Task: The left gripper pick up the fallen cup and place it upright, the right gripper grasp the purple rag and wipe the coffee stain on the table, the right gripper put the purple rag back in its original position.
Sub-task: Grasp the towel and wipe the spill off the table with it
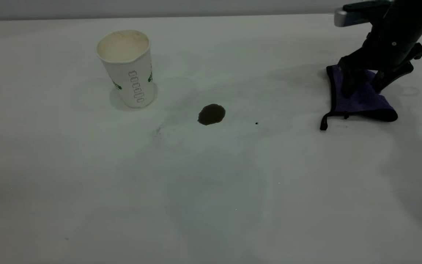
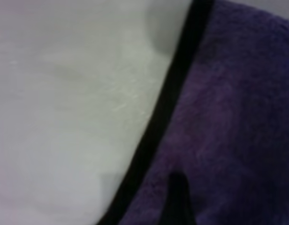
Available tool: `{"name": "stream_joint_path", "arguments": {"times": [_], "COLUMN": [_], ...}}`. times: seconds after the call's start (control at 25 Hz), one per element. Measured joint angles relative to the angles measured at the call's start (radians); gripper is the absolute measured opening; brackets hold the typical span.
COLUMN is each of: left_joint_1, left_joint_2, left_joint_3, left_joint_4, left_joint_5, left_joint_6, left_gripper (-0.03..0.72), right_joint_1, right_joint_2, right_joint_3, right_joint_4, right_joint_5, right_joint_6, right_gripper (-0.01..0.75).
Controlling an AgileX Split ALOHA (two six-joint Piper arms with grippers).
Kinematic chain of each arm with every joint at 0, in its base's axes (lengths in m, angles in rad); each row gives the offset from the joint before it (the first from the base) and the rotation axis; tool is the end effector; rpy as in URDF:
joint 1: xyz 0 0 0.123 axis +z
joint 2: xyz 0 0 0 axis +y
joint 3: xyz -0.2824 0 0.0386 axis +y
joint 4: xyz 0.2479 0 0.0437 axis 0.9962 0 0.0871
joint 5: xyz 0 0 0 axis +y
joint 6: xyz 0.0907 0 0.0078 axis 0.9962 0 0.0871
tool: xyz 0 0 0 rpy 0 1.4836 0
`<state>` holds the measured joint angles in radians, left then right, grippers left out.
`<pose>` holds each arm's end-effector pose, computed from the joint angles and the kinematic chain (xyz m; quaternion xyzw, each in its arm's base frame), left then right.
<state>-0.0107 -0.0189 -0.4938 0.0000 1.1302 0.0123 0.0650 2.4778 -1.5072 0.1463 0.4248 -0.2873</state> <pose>-0.0100 0.0001 0.2698 0.0100 0.8676 0.0004 0.4971 0.4448 0.0345 -0.0010 -0.1122 0.9843 0.0239 0.1340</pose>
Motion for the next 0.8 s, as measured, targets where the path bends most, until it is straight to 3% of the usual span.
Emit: {"name": "stream_joint_path", "arguments": {"times": [0.12,0.28,0.32,0.48,0.64,0.8], "left_joint_1": [0.000,0.000,0.000,0.000,0.000,0.000], "left_joint_2": [0.000,0.000,0.000,0.000,0.000,0.000], "left_joint_3": [0.000,0.000,0.000,0.000,0.000,0.000], "left_joint_4": [0.000,0.000,0.000,0.000,0.000,0.000], "left_joint_5": [0.000,0.000,0.000,0.000,0.000,0.000], "left_joint_6": [0.000,0.000,0.000,0.000,0.000,0.000], "left_gripper": [0.476,0.476,0.476,0.476,0.476,0.476], "right_joint_1": [-0.002,0.021,0.029,0.091,0.192,0.295], "right_joint_2": [0.013,0.016,0.016,0.021,0.021,0.018], "right_joint_3": [-0.007,-0.011,-0.014,-0.071,-0.203,-0.321], "right_joint_4": [0.001,0.037,0.040,0.057,0.063,0.069], "right_joint_5": [0.001,0.013,0.018,0.102,0.238,0.304], "right_joint_6": [0.000,-0.002,-0.007,-0.033,-0.034,-0.028], "right_gripper": [0.497,0.141,0.089,0.068,0.068,0.068]}}
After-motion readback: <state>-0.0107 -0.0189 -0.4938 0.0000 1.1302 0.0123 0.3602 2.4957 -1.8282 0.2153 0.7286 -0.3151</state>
